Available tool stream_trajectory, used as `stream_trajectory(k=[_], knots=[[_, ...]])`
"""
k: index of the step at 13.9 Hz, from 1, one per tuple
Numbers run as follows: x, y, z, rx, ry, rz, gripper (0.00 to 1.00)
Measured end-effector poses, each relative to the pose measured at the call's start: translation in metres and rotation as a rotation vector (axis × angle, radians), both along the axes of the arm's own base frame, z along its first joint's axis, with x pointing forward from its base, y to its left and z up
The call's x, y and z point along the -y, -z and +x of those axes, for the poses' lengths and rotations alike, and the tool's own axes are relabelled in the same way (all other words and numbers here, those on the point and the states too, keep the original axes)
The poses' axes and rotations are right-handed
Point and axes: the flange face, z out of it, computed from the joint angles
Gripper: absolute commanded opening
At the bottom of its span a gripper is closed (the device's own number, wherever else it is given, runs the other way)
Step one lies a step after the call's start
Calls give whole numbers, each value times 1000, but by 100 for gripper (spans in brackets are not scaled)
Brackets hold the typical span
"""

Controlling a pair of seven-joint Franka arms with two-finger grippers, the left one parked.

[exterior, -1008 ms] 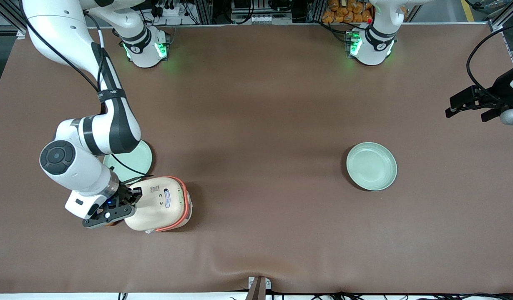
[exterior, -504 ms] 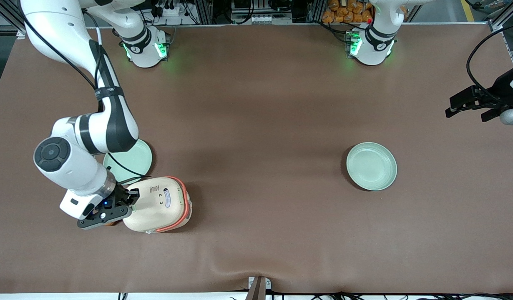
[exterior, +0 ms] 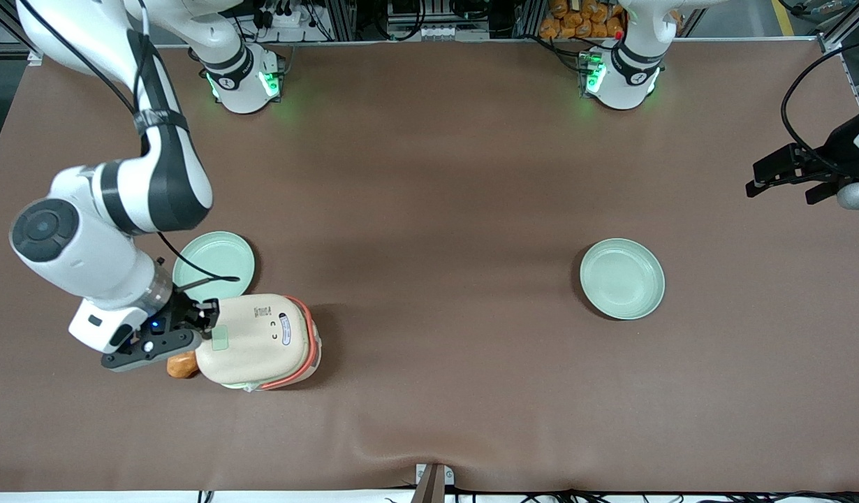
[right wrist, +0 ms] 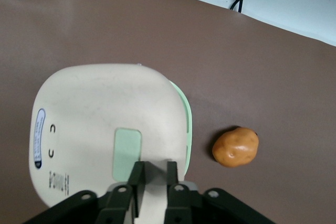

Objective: Press rice cooker button with right arm

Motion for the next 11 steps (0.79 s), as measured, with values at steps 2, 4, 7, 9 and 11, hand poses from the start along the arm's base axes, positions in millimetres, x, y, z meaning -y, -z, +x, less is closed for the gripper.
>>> stream_trajectory(k=[2, 4, 7, 9, 11], knots=[[1, -19, -9, -17, 8, 16, 86], [1, -38, -18, -34, 18, 31, 100], [3, -57, -30, -66, 21, 32, 100], [5, -68, -39, -94, 22, 30, 100], [9, -83, -52, -130, 25, 28, 100]])
